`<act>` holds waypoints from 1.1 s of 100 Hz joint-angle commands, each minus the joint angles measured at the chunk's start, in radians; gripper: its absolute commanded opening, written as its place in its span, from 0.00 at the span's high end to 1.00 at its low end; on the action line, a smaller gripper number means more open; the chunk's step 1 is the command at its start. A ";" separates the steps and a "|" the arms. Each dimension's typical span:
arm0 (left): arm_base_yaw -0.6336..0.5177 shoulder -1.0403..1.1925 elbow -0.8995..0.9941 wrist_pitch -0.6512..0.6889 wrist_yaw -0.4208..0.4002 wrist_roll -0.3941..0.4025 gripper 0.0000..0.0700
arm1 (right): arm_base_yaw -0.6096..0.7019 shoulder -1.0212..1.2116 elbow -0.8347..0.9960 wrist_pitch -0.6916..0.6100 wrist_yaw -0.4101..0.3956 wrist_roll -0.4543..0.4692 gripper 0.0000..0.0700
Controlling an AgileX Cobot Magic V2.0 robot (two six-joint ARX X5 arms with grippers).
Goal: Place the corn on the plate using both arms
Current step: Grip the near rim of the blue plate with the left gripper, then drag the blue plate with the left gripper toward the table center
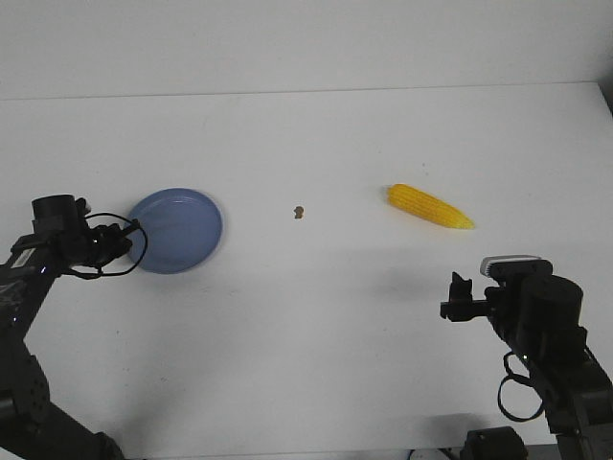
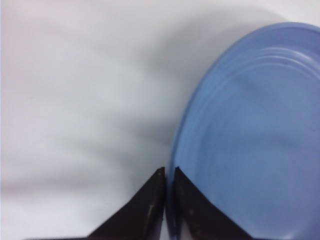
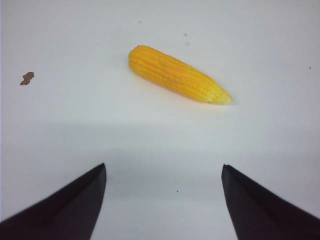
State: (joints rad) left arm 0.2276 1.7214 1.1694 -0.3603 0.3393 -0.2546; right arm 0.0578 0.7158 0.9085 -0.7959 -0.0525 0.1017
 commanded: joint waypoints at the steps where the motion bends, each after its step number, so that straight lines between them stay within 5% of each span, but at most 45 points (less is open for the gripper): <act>1: 0.003 -0.002 0.016 0.011 0.056 -0.017 0.99 | 0.000 0.005 0.017 0.010 0.000 0.007 0.30; 25: 0.004 -0.090 0.016 0.025 0.192 -0.045 0.99 | 0.000 0.005 0.017 0.010 0.000 0.007 0.30; 49: -0.042 -0.154 0.015 -0.004 0.243 -0.069 0.99 | 0.000 0.005 0.017 0.010 0.000 0.007 0.30; 110: -0.457 -0.134 0.014 -0.003 0.134 -0.049 0.99 | 0.000 0.005 0.017 0.011 0.000 0.007 0.30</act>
State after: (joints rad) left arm -0.2054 1.5635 1.1694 -0.3710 0.4725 -0.3084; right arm 0.0578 0.7158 0.9085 -0.7959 -0.0521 0.1017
